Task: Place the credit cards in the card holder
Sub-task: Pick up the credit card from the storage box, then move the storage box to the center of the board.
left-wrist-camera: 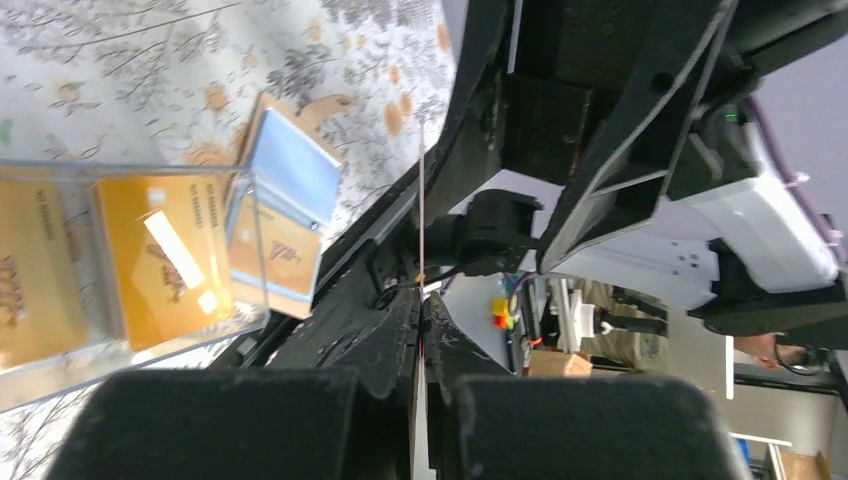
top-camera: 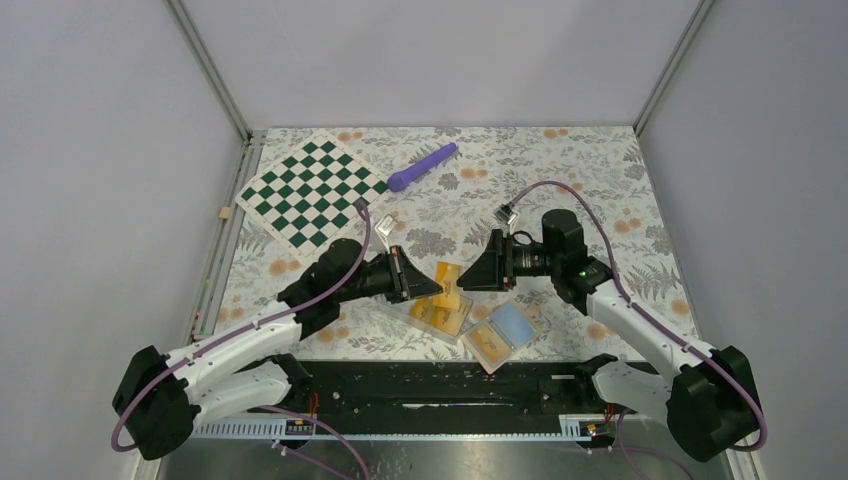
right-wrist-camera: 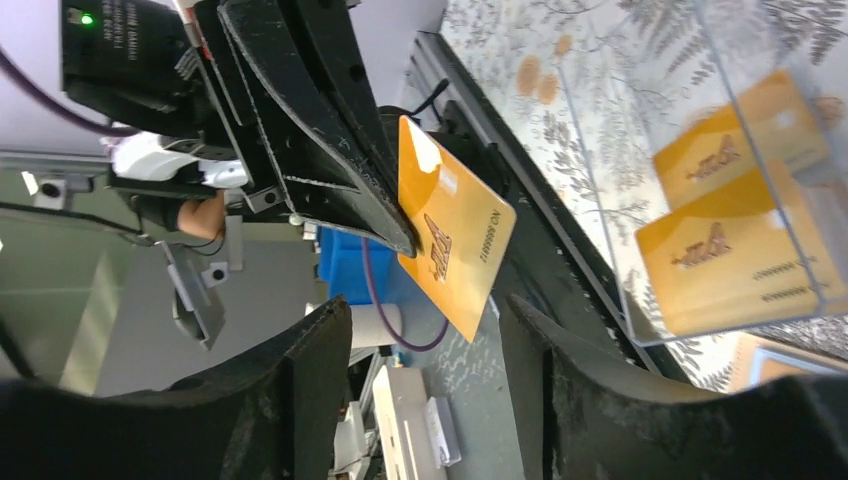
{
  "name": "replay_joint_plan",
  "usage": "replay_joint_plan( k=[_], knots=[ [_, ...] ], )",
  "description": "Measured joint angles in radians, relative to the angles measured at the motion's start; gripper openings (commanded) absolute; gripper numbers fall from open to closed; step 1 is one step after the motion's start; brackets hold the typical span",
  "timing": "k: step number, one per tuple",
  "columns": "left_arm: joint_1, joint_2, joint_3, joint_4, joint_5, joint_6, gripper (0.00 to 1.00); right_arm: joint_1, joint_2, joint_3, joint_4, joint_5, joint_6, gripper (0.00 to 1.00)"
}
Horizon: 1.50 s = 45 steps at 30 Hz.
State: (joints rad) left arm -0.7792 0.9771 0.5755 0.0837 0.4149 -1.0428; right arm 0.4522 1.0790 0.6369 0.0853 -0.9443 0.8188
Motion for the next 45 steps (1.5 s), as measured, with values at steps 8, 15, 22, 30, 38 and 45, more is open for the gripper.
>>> replay_joint_plan(
  k=[8, 15, 22, 30, 38, 45],
  knots=[
    [0.003, -0.007, -0.013, 0.159, 0.046, -0.074, 0.0, 0.0, 0.021, -0.035, 0.194, -0.071, 0.135, 0.51],
    [0.004, 0.002, -0.021, 0.229, 0.069, -0.099, 0.08, -0.001, 0.054, -0.051, 0.387, -0.113, 0.274, 0.11],
    [0.004, 0.034, -0.03, 0.224, 0.09, -0.097, 0.41, -0.001, 0.076, -0.087, 0.497, -0.138, 0.358, 0.0],
    [0.011, 0.035, -0.012, 0.008, 0.076, 0.052, 0.56, -0.015, -0.006, -0.04, 0.094, -0.053, 0.114, 0.0],
    [-0.003, 0.157, 0.206, -0.435, -0.042, 0.391, 0.66, -0.13, -0.087, -0.002, -0.268, 0.074, -0.105, 0.0],
    [-0.129, 0.331, 0.351, -0.61, -0.129, 0.617, 0.67, -0.163, -0.101, -0.01, -0.396, 0.1, -0.181, 0.0]
  ],
)
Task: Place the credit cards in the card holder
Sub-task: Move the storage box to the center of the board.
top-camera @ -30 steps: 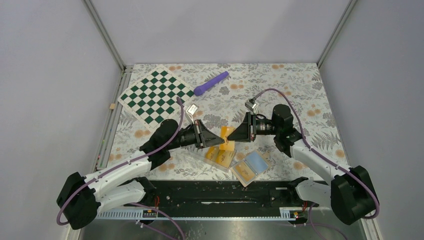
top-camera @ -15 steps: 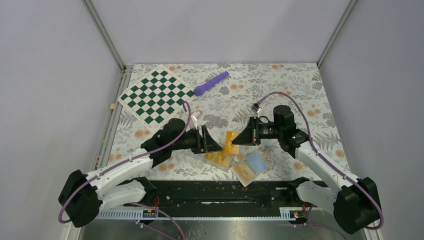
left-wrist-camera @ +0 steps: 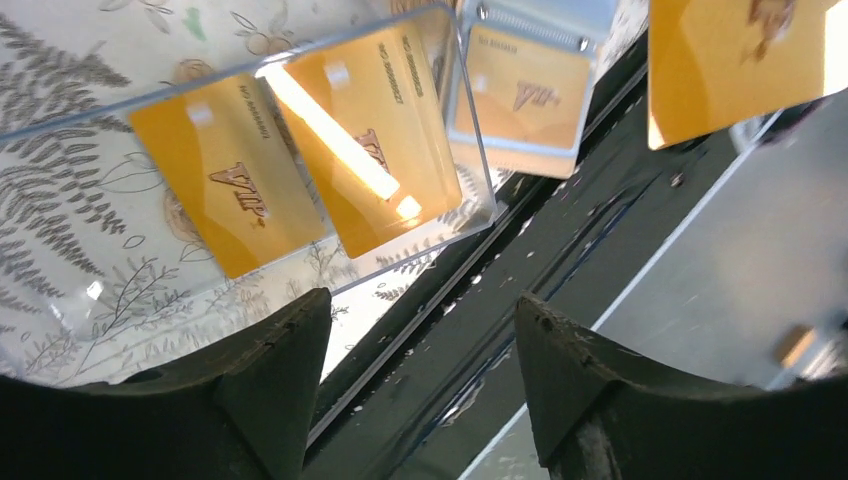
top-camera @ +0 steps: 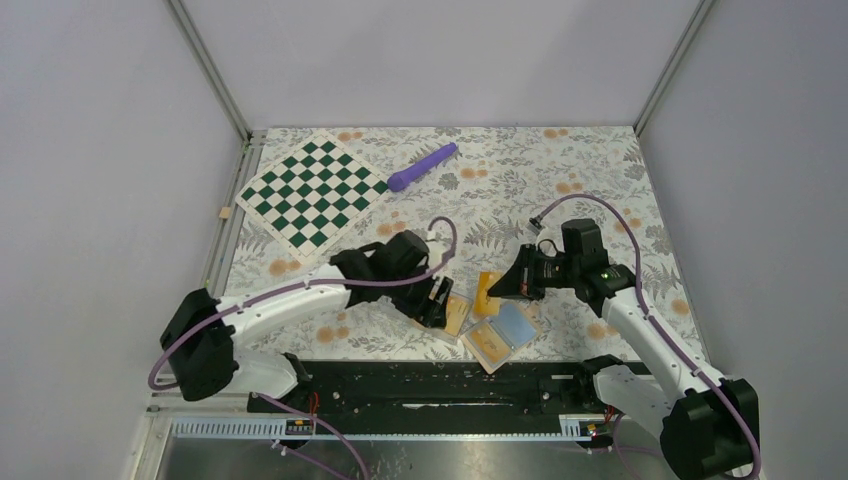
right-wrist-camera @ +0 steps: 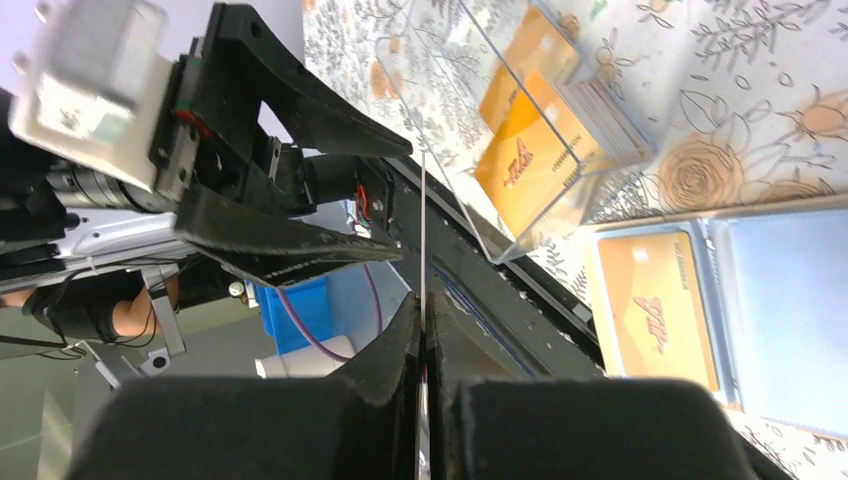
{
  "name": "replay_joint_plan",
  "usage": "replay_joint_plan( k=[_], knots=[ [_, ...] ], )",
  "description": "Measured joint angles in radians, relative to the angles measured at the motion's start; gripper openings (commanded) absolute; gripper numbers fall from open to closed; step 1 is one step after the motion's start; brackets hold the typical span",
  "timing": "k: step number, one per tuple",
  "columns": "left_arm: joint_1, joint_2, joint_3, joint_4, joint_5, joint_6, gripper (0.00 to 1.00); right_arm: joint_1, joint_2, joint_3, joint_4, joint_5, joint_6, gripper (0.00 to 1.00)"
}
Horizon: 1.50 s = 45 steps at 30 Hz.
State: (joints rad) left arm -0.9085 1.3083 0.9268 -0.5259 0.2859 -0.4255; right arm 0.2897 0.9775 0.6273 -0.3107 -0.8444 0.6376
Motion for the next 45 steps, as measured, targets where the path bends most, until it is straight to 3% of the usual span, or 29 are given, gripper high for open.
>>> replay_joint_plan(
  k=[4, 10, 14, 24, 37, 45],
  knots=[
    [-0.074, 0.097, 0.03, -0.038, -0.032, 0.072, 0.65, -0.01, -0.002, -0.003, -0.037, 0.012, -0.024, 0.0],
    [-0.119, 0.142, 0.046, -0.056, -0.079, 0.091, 0.45, -0.018, -0.002, -0.004, -0.054, 0.013, -0.039, 0.0],
    [-0.119, 0.156, 0.034, -0.051, -0.173, 0.085, 0.42, -0.022, -0.002, -0.004, -0.059, 0.013, -0.042, 0.0],
    [-0.109, 0.267, 0.026, -0.07, -0.344, 0.077, 0.48, -0.029, -0.002, -0.004, -0.063, 0.013, -0.047, 0.0],
    [-0.047, 0.411, 0.126, 0.044, -0.269, -0.048, 0.59, -0.037, -0.026, -0.003, -0.161, 0.088, -0.109, 0.0],
    [-0.013, 0.566, 0.285, 0.111, -0.208, -0.145, 0.69, -0.037, -0.063, -0.003, -0.248, 0.156, -0.153, 0.0]
  ],
)
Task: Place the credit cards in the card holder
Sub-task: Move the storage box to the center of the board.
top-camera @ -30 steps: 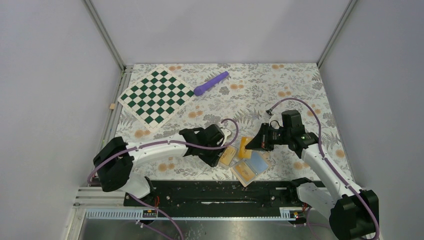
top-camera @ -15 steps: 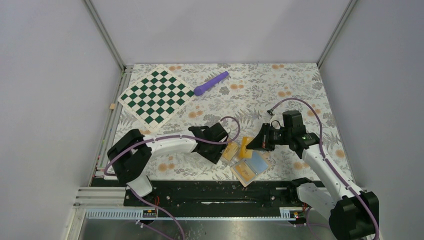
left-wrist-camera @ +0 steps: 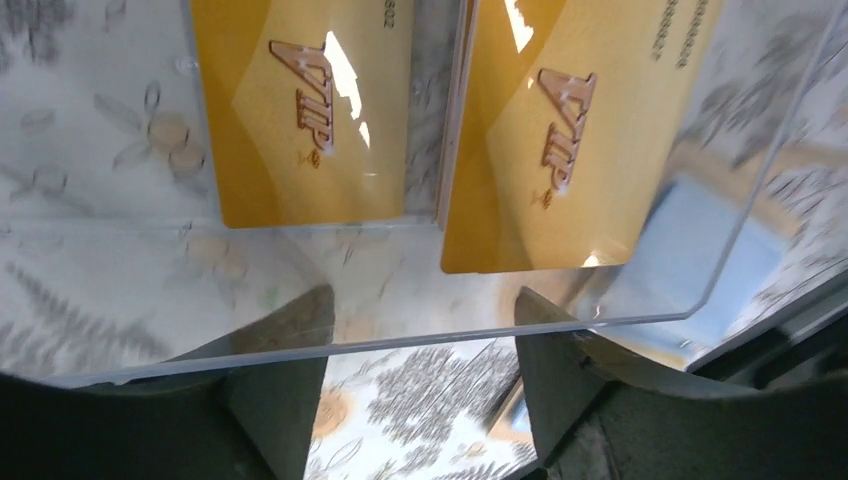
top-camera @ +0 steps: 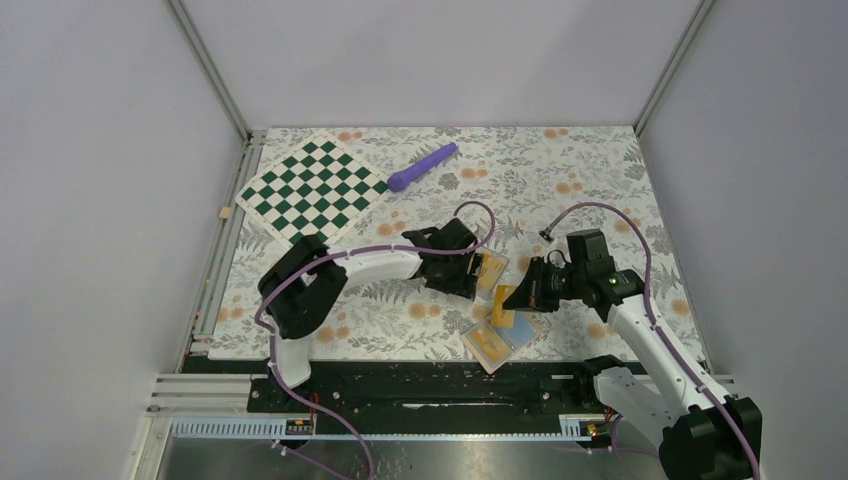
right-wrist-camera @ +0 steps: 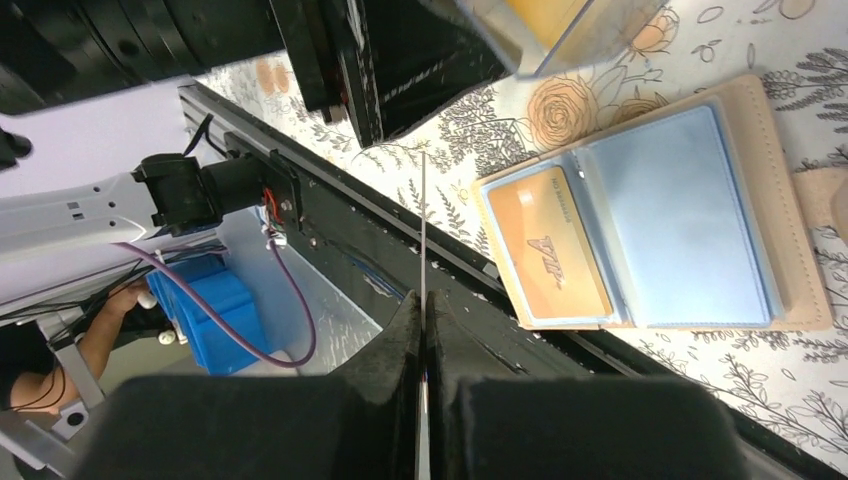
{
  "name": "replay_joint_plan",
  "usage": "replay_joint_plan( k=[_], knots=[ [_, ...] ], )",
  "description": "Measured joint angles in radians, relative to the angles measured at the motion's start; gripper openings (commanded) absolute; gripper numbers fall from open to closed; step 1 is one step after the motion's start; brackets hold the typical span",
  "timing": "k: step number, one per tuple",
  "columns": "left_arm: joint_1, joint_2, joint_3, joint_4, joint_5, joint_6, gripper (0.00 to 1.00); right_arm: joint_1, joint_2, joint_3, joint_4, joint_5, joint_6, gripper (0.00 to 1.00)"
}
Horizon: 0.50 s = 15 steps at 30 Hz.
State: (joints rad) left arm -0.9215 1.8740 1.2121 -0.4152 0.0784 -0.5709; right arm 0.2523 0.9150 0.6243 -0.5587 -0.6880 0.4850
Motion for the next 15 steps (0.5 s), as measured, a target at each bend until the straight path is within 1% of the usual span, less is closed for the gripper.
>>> replay_joint_plan(
  k=[4, 8, 12, 15],
  knots=[
    [0.035, 0.076, 0.093, 0.028, 0.052, -0.041, 0.72, 0.0, -0.017, 0.002, -0.039, 0.031, -0.016, 0.0],
    [0.069, 0.133, 0.15, 0.084, 0.13, -0.069, 0.72, 0.0, -0.03, 0.011, -0.097, 0.109, -0.023, 0.0],
    [0.08, 0.138, 0.128, 0.142, 0.208, -0.099, 0.72, -0.001, -0.031, 0.012, -0.148, 0.193, -0.02, 0.0],
    [0.071, 0.102, 0.036, 0.248, 0.266, -0.145, 0.72, -0.003, -0.031, -0.003, -0.165, 0.237, 0.003, 0.0]
  ],
)
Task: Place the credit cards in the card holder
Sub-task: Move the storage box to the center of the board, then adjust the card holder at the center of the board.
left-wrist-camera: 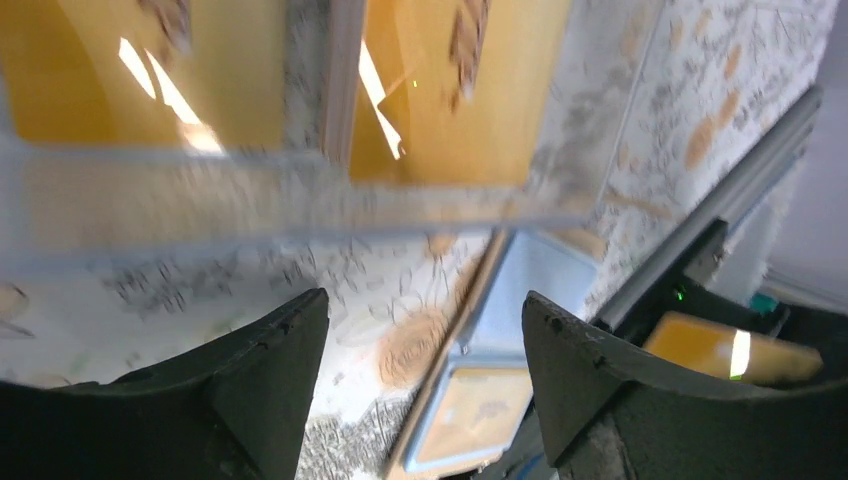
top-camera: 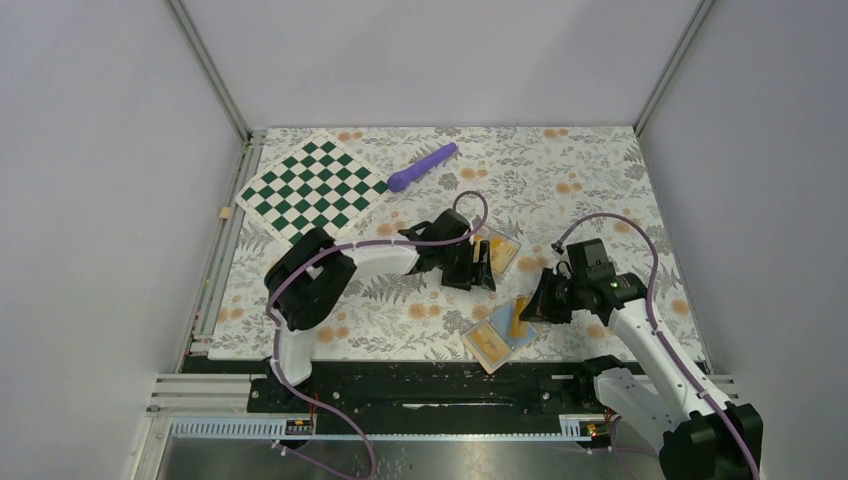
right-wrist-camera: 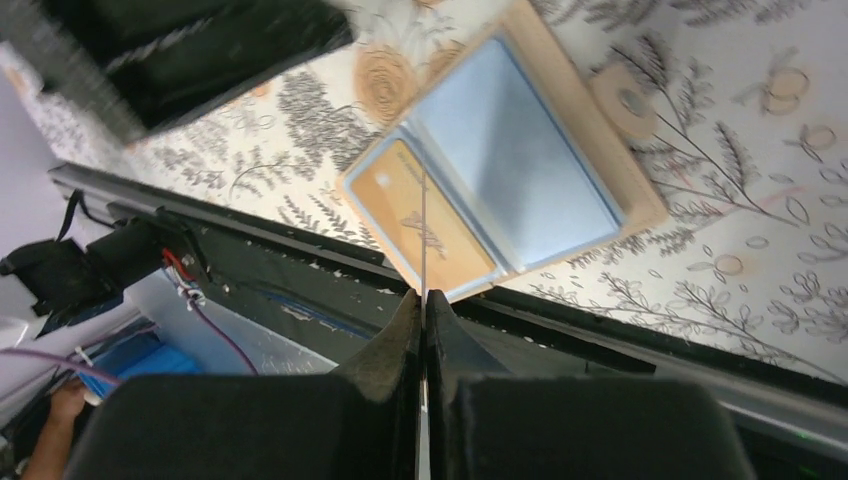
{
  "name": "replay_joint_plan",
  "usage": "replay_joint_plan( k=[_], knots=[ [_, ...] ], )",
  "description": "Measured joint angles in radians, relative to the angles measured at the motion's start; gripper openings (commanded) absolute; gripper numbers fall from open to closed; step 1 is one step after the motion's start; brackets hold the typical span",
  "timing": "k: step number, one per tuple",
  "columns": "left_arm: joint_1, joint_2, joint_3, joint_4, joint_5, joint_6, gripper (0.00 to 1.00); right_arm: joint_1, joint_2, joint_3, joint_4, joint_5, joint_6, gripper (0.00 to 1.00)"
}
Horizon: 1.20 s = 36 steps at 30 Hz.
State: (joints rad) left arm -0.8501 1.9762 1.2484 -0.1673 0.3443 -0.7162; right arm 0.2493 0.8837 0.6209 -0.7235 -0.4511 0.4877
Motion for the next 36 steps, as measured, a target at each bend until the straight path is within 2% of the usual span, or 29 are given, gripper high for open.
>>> replay_joint_plan(
  k=[7, 12, 17, 25, 36],
  knots=[
    [-0.027, -0.124, -0.231, 0.149, 0.076, -0.124, 0.7, -0.001, -0.027, -0.06, -0.058, 0.132, 0.103, 0.0],
    [-0.05, -0.151, -0.28, 0.168, 0.095, -0.182, 0.68, -0.002, -0.103, -0.134, -0.087, 0.24, 0.203, 0.0],
    [-0.08, -0.151, -0.291, 0.169, 0.111, -0.22, 0.65, -0.002, -0.046, -0.158, -0.097, 0.311, 0.254, 0.0],
    [-0.114, -0.16, -0.335, 0.203, 0.131, -0.276, 0.55, -0.002, 0.081, -0.132, -0.055, 0.282, 0.277, 0.0],
    [-0.183, -0.233, -0.462, 0.274, 0.134, -0.397, 0.54, 0.036, 0.364, -0.023, 0.062, 0.134, 0.239, 0.0]
  ],
)
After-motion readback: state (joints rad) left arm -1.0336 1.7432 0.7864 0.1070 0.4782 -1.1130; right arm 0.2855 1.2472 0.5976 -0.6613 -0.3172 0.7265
